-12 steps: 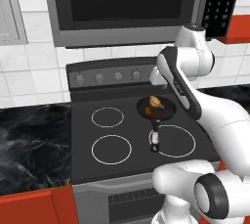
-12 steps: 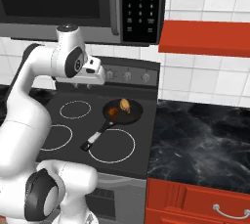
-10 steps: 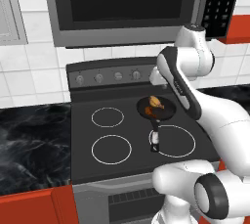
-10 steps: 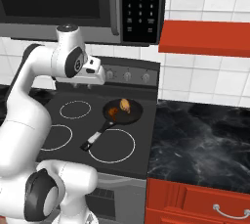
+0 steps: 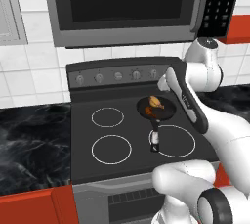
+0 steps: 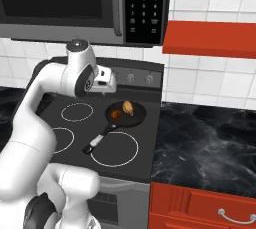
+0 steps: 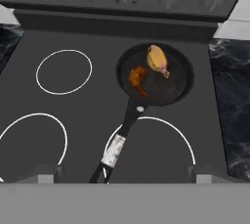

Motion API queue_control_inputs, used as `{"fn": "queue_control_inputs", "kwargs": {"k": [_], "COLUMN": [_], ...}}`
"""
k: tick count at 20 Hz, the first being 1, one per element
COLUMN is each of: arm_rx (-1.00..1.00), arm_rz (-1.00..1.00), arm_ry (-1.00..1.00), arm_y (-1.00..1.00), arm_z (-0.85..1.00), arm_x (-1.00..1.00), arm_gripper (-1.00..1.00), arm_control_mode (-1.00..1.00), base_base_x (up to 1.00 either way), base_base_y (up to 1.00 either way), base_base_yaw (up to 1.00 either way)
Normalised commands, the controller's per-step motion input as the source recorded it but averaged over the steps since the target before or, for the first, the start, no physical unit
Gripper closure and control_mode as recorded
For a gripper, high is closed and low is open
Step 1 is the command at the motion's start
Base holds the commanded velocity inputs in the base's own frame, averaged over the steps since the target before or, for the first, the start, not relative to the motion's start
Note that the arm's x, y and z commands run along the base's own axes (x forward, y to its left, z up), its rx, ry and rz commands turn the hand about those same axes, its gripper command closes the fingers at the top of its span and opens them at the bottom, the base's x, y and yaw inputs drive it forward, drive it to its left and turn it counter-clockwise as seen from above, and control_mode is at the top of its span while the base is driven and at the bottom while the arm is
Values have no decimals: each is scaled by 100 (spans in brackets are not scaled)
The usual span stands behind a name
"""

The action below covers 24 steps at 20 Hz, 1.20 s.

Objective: Take the chicken drumsticks from the pan and place one on each plate on the dining counter.

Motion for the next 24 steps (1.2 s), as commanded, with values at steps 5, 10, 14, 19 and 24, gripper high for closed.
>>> {"fn": "queue_control_inputs", "kwargs": {"k": [5,10,14,19,24], "arm_rx": [0,3,4,2,0], "arm_rz": [0,0,0,0,2], "arm_ry": [-14,-4,0,0,0], "arm_y": [-43,-38,-27,-15,0], "arm_z": [-31,-31,-31,-32,-45], "arm_x": [11,32,44,53,56], "arm_gripper": [-100,-100,-100,-100,-100], "arm_control_mode": [-100,-100,-100,-100,-100], "base_base_x": [0,0,0,0,0], "base_base_y": [0,0,0,0,0], "base_base_yaw": [0,0,0,0,0]}}
